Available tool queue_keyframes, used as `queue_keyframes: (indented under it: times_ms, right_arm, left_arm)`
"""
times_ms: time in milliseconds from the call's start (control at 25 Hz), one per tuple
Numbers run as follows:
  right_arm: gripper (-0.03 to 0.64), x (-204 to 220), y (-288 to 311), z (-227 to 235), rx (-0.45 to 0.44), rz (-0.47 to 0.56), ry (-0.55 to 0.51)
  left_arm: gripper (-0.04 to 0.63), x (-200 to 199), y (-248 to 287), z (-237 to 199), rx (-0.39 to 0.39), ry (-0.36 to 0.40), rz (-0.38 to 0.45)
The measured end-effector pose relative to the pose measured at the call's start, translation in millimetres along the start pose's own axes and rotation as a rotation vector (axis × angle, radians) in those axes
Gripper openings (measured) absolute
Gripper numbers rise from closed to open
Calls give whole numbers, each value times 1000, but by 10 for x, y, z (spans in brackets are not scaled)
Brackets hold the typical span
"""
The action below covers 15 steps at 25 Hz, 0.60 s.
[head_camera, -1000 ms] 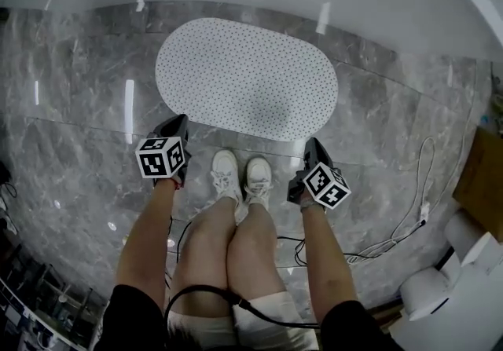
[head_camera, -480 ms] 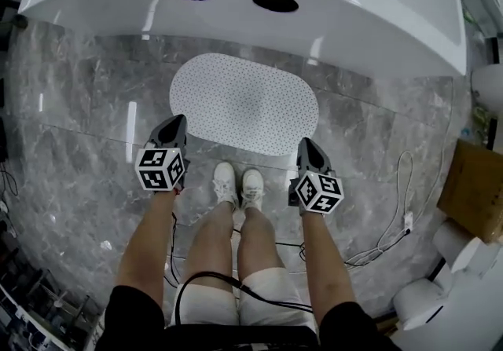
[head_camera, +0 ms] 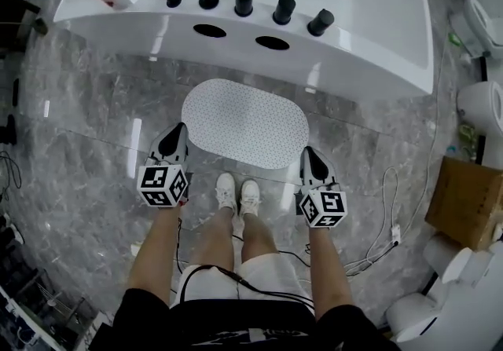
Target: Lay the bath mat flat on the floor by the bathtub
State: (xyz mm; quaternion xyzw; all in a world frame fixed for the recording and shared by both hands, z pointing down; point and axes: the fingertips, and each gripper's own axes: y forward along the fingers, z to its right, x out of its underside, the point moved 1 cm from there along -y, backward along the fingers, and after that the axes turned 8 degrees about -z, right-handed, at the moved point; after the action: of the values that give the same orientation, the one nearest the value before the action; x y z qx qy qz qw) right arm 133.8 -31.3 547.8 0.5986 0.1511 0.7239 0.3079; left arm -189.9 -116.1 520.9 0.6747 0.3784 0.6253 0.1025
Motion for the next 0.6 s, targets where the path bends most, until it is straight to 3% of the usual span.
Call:
queue_keyframes:
  times_ms: [320, 600]
  right_arm:
    - [25, -859, -488, -441, -86, 79, -144]
    - [25, -1516, -948, -747, -144, 130, -187]
  left_arm:
    - [14, -805, -761, 366, -17, 59, 136]
    - [14, -1457, -1313, 639, 1, 143, 216]
